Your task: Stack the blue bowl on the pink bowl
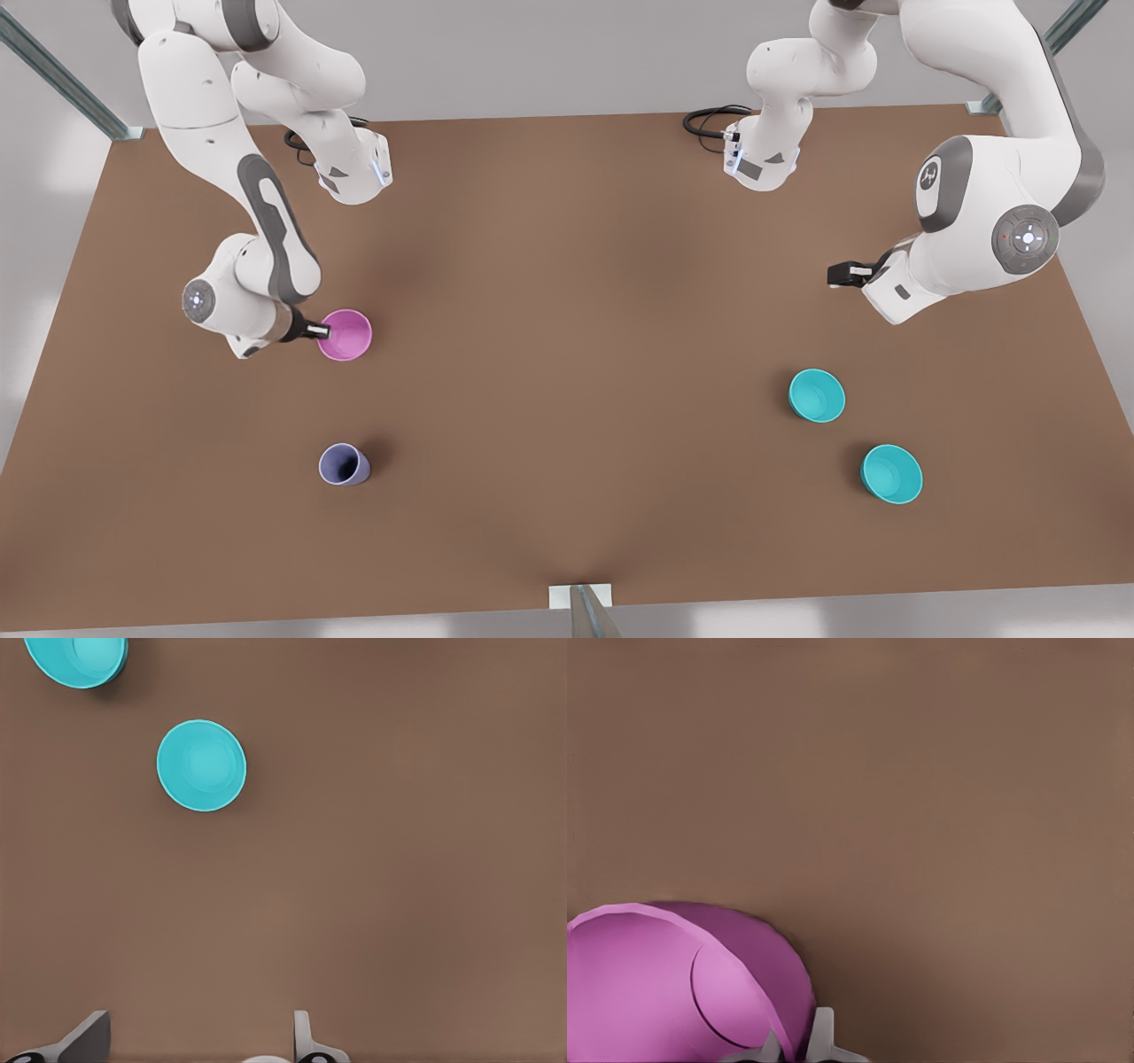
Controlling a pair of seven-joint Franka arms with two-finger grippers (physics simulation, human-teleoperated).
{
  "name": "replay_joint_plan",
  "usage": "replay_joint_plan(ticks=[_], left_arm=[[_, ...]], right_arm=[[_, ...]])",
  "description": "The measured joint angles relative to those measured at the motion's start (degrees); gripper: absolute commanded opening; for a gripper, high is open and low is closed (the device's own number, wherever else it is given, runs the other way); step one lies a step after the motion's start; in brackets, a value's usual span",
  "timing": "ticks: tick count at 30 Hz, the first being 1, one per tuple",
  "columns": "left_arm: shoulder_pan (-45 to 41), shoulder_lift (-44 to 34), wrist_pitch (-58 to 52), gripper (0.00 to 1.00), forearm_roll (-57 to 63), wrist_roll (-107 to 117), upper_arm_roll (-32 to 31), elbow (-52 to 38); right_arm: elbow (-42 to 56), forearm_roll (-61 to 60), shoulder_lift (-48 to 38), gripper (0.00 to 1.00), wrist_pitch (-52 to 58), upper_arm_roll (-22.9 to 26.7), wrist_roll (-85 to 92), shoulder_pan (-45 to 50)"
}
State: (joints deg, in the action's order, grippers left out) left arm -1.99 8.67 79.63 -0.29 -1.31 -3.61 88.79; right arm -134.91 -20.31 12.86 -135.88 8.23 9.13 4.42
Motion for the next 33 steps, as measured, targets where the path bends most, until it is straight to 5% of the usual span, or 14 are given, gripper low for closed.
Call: replay_joint_plan(ticks=[5,10,16,17,18,19,25,27,30,33], left_arm=[[-0.03,0.00,-0.02,1.00,0.00,0.00,0.00,0.00],[0.15,0.62,-0.05,1.00,-0.05,0.02,0.02,0.05],[3.89,3.35,0.96,1.00,-0.24,0.01,0.16,-0.04],[5.79,4.44,1.90,1.00,-0.46,0.00,0.17,-0.07],[7.70,6.44,3.39,1.00,-0.60,-0.02,0.18,-0.08],[9.28,8.36,5.06,1.00,-0.69,-0.04,0.20,-0.11],[10.29,22.88,21.73,1.00,-3.71,-1.03,0.19,-0.13],[10.39,26.29,27.56,1.00,-4.68,-1.92,0.18,-0.03],[10.83,30.06,33.98,1.00,-5.57,-3.15,0.19,0.88],[10.94,30.76,37.96,1.00,-5.94,-4.37,0.22,4.07]], right_arm=[[15.30,-13.26,1.58,0.21,6.03,-0.96,-2.05,16.56],[33.64,-29.79,20.91,0.21,-4.57,-0.94,-11.56,37.35],[45.62,-35.92,33.69,0.21,-16.62,-0.75,-24.50,41.30],[45.83,-36.20,34.12,0.43,-17.72,-0.76,-26.30,41.33],[46.11,-36.35,34.38,0.87,-18.58,-0.77,-28.04,41.24],[46.33,-36.46,34.63,1.00,-19.30,-0.76,-29.69,41.20],[43.42,-36.74,28.19,1.00,-20.11,1.34,-38.00,41.51],[42.17,-32.06,22.71,1.00,-12.73,8.96,-40.29,41.22],[44.48,-14.76,22.42,1.00,1.88,13.57,-40.12,32.73],[59.63,-1.91,21.10,1.00,18.22,17.91,-33.78,17.92]])
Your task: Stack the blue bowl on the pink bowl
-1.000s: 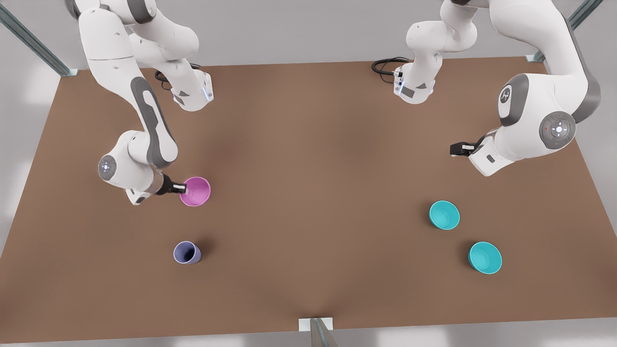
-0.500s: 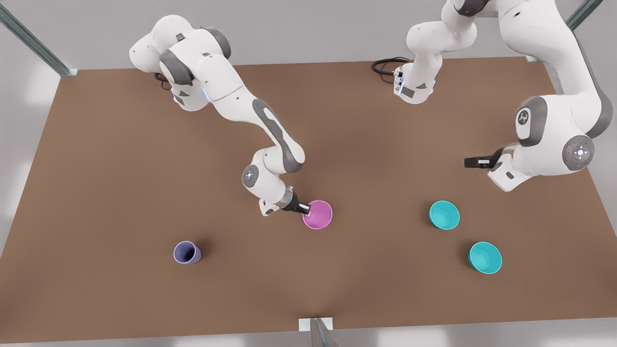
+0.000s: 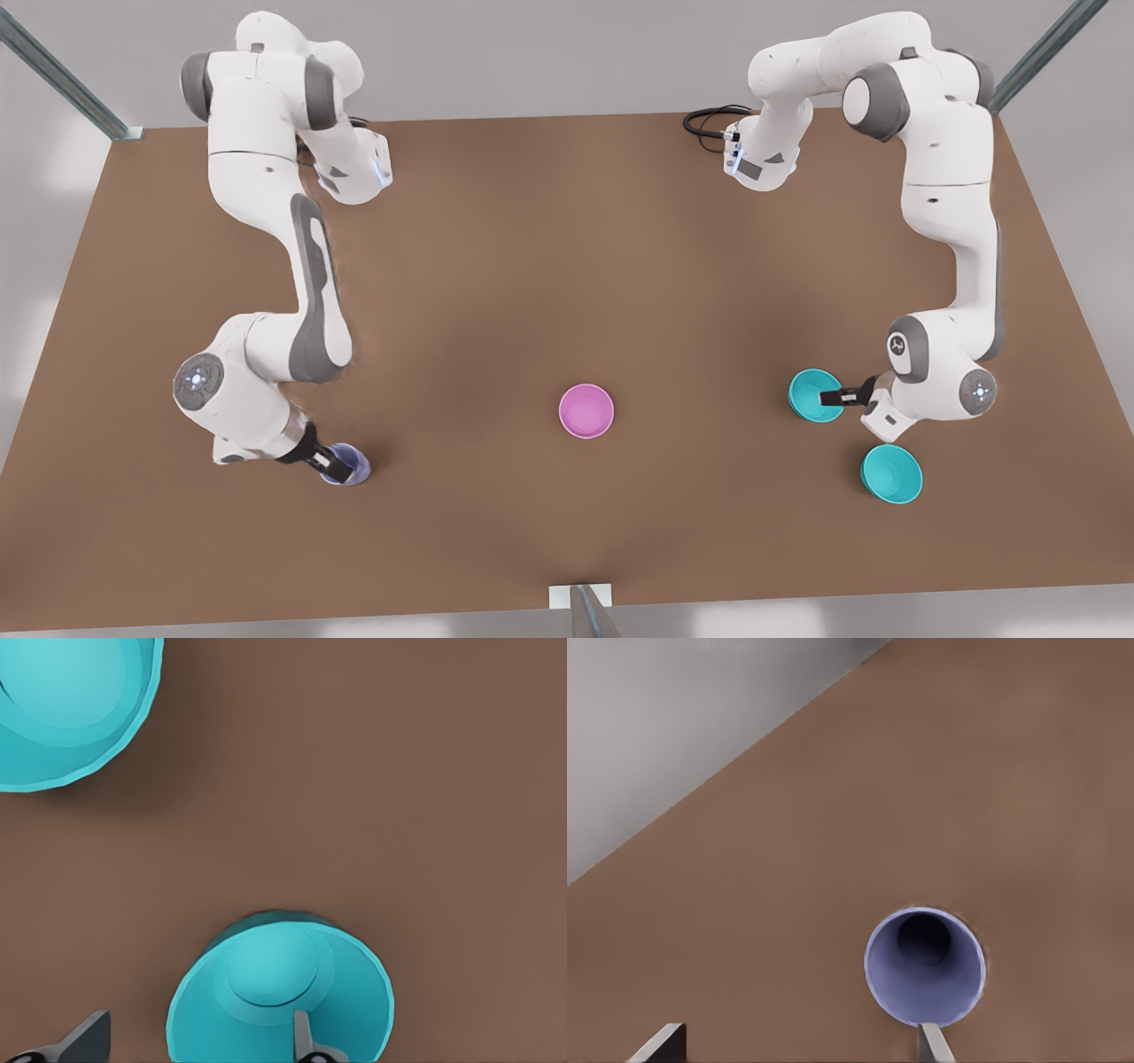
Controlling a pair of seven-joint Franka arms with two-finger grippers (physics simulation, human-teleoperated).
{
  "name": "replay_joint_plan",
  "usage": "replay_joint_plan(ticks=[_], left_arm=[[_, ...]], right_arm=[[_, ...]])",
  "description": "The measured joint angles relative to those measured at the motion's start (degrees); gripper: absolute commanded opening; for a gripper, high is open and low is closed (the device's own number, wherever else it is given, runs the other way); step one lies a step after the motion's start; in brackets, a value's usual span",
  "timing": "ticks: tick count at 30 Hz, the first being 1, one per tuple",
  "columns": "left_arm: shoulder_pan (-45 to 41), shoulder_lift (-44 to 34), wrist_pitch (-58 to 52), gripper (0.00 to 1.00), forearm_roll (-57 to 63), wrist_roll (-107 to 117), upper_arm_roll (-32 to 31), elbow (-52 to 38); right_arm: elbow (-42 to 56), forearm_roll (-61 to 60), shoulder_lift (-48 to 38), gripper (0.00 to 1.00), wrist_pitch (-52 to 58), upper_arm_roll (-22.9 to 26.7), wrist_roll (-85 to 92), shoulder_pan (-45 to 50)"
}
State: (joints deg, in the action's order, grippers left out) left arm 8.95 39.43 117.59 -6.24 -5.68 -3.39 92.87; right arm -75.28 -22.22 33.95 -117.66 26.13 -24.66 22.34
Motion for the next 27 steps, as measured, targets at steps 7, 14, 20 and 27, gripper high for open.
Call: replay_joint_plan(ticks=[7,14,20,27], left_arm=[[0.26,0.10,3.68,0.25,-0.11,-2.43,0.06,2.67],[-0.12,-0.30,3.24,0.21,-0.08,-3.19,-0.25,2.61],[-7.68,-6.79,0.29,0.21,-7.20,-0.28,-0.22,1.33],[-31.42,0.70,-2.94,0.21,-10.49,10.77,-0.24,-14.34]], right_arm=[[-10.86,19.01,-33.41,1.00,26.72,-14.42,10.62,-8.00],[-13.67,22.72,-31.96,1.00,31.81,-15.20,16.72,-8.87],[-13.77,23.26,-31.49,1.00,33.75,-15.30,20.34,-8.68],[-13.76,23.37,-31.27,1.00,34.71,-15.18,23.28,-8.07]])
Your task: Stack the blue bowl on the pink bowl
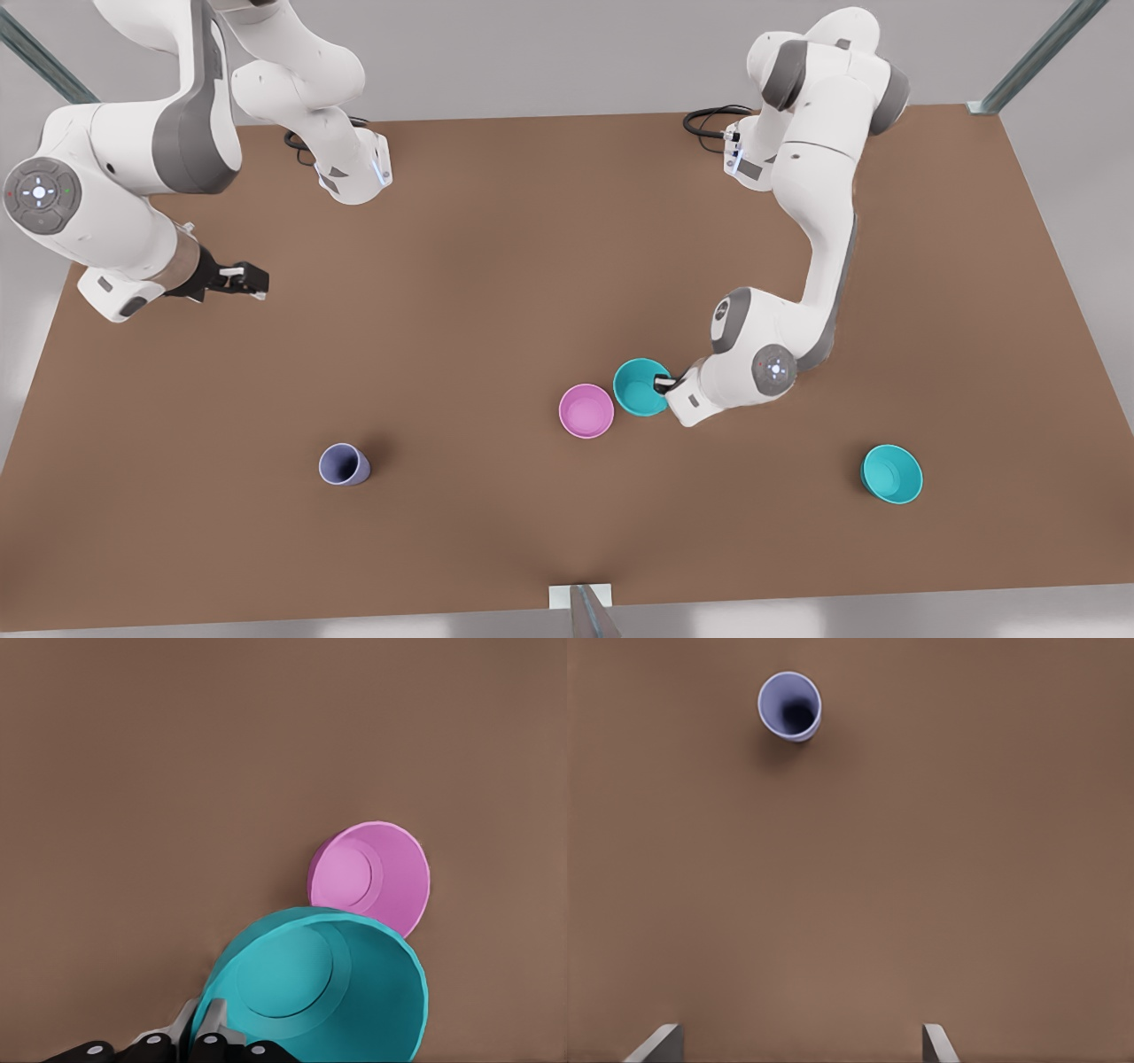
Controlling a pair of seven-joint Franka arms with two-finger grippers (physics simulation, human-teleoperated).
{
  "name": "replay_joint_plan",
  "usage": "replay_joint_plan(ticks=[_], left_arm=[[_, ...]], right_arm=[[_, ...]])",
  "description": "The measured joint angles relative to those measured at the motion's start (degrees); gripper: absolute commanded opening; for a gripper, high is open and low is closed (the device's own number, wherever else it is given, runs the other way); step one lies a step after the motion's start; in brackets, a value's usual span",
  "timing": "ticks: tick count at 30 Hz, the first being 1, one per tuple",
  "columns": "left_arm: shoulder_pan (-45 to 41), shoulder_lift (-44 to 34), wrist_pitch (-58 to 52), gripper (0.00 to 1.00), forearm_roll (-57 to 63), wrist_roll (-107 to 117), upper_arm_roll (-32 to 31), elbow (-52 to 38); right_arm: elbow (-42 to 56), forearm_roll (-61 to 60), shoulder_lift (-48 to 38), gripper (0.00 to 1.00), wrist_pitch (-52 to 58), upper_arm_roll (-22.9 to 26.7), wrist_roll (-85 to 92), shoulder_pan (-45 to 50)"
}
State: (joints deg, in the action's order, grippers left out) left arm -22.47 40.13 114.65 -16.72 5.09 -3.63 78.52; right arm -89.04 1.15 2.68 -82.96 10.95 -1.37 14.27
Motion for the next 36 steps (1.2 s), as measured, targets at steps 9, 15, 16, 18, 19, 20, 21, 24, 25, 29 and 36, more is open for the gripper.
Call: replay_joint_plan(ticks=[9,15,16,18,19,20,21,24,25,29,36], left_arm=[[-5.35,10.67,-1.24,0.21,2.25,16.28,0.22,-11.84],[-5.05,10.76,-0.51,0.21,2.87,23.51,-0.20,-11.18],[-5.04,10.76,-0.38,0.21,2.90,24.50,-0.22,-11.18],[-5.04,10.76,-0.08,0.21,2.87,26.31,-0.28,-11.23],[-5.01,10.73,0.11,0.21,2.82,27.15,-0.51,-11.25],[-4.90,10.71,0.29,0.21,2.77,27.95,-0.79,-11.25],[-4.80,10.70,0.46,0.21,2.74,28.70,-0.95,-11.25],[-4.70,10.75,1.13,0.21,2.68,30.72,-1.33,-11.26],[-4.70,10.75,1.37,0.21,2.66,31.32,-1.39,-11.26],[-4.68,10.77,2.48,0.21,2.59,33.43,-1.46,-11.26],[-4.60,11.21,3.81,0.21,2.58,36.12,-1.46,-10.64]], right_arm=[[0.01,0.02,0.32,1.00,0.76,0.02,2.44,-0.43],[0.06,0.02,0.66,1.00,0.98,0.03,3.51,-0.52],[0.07,0.02,0.69,1.00,1.00,0.03,3.65,-0.47],[0.07,0.02,0.74,1.00,1.03,0.03,3.92,-0.37],[0.07,0.02,0.75,1.00,1.04,0.03,4.05,-0.31],[0.07,0.02,0.73,1.00,1.05,0.03,4.16,-0.25],[0.07,0.02,0.75,1.00,1.06,0.03,4.27,-0.21],[0.07,0.02,0.80,1.00,1.07,0.03,4.57,-0.16],[0.07,0.02,0.80,1.00,1.08,0.03,4.66,-0.16],[0.07,0.02,0.86,1.00,1.09,0.04,4.97,-0.26],[0.07,0.02,0.97,1.00,1.10,0.04,5.37,-0.37]])
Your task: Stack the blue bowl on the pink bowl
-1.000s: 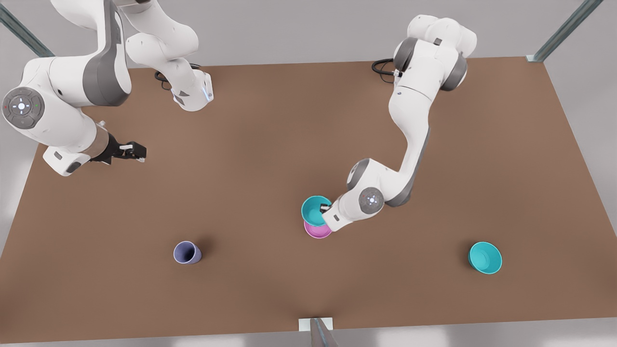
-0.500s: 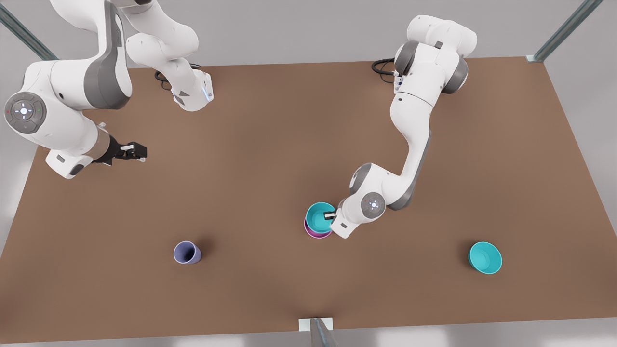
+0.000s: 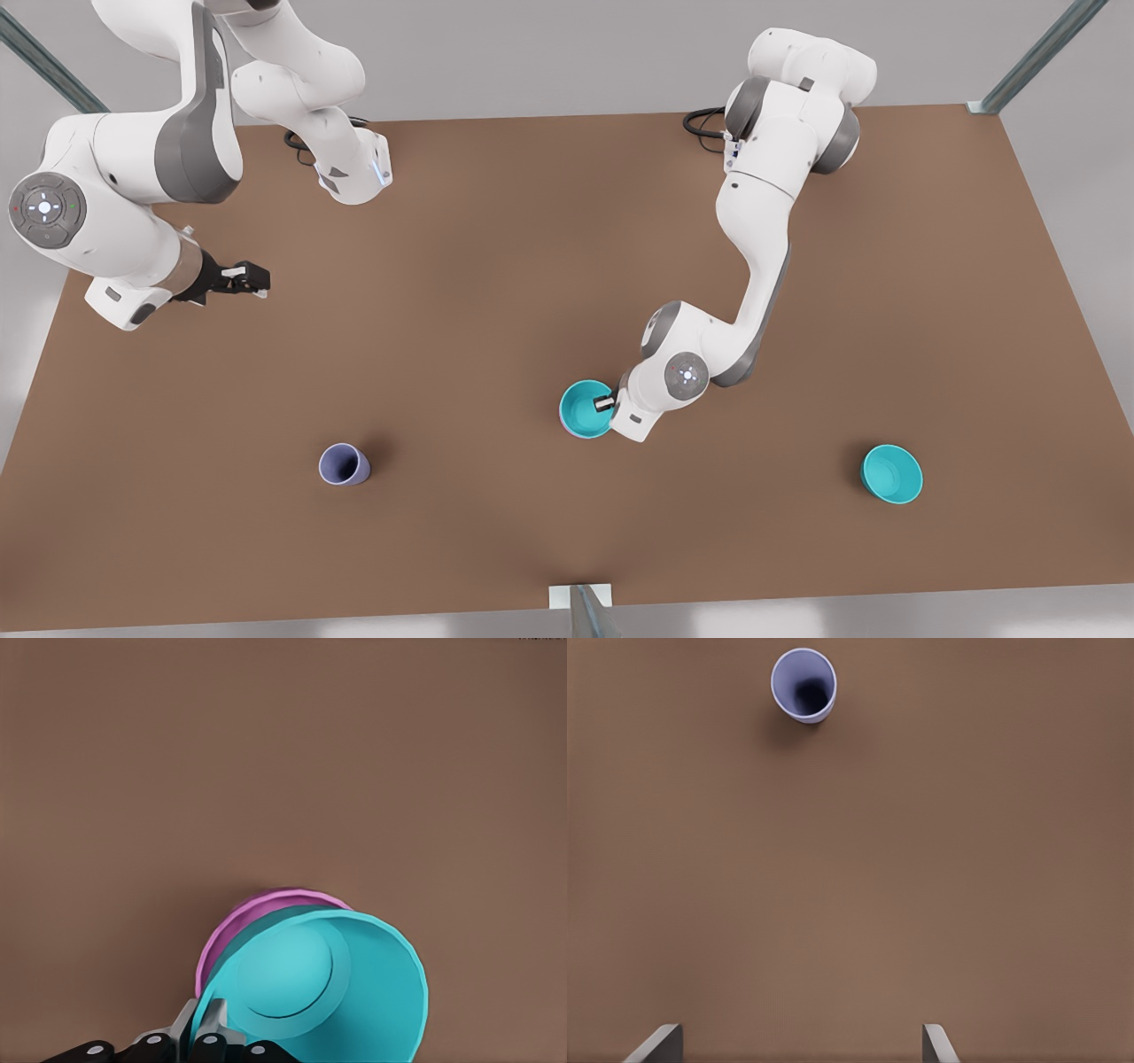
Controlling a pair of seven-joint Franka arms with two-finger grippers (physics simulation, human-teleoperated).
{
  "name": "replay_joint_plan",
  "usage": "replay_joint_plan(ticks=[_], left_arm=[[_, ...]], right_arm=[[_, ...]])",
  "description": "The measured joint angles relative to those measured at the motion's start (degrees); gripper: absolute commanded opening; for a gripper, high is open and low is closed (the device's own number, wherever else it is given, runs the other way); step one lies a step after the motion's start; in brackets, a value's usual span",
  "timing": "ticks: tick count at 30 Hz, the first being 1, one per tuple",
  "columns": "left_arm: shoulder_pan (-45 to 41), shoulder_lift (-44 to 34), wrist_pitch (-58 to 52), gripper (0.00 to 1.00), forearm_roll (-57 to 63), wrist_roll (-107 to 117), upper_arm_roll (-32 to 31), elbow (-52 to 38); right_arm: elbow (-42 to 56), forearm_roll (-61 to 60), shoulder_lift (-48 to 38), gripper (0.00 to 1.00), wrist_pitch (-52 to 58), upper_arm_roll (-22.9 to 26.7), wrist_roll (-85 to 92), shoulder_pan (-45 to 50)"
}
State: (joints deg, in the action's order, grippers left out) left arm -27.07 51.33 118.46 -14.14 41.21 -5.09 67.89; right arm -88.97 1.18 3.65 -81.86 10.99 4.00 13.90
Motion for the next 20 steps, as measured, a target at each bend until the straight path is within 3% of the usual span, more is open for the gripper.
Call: replay_joint_plan(ticks=[4,5,6,9,14,17,20], left_arm=[[0.63,0.00,0.22,0.21,0.02,1.13,-1.07,0.72],[0.71,0.01,0.24,0.26,0.03,1.37,-1.19,0.76],[0.75,-0.01,0.26,1.00,-0.03,1.56,-1.25,0.94],[2.58,-2.51,-1.49,1.00,-0.46,1.71,-1.11,1.38],[19.45,-27.09,-21.84,1.00,8.25,-1.68,-0.79,0.81],[22.59,-36.63,-30.40,1.00,13.40,-5.61,-0.88,6.18],[23.46,-40.47,-34.97,1.00,15.11,-9.20,-0.85,9.85]], right_arm=[[0.00,0.00,0.00,1.00,0.00,0.00,0.17,0.06],[0.00,0.00,0.00,1.00,0.00,0.00,0.20,0.07],[0.00,0.01,0.00,1.00,0.00,0.00,0.24,0.09],[0.00,0.05,0.01,1.00,0.00,0.00,0.33,0.10],[0.00,0.08,0.08,1.00,0.00,0.00,0.45,0.04],[0.00,0.08,0.08,1.00,0.00,0.00,0.51,0.02],[0.00,0.08,0.09,1.00,0.00,0.00,0.56,0.01]])
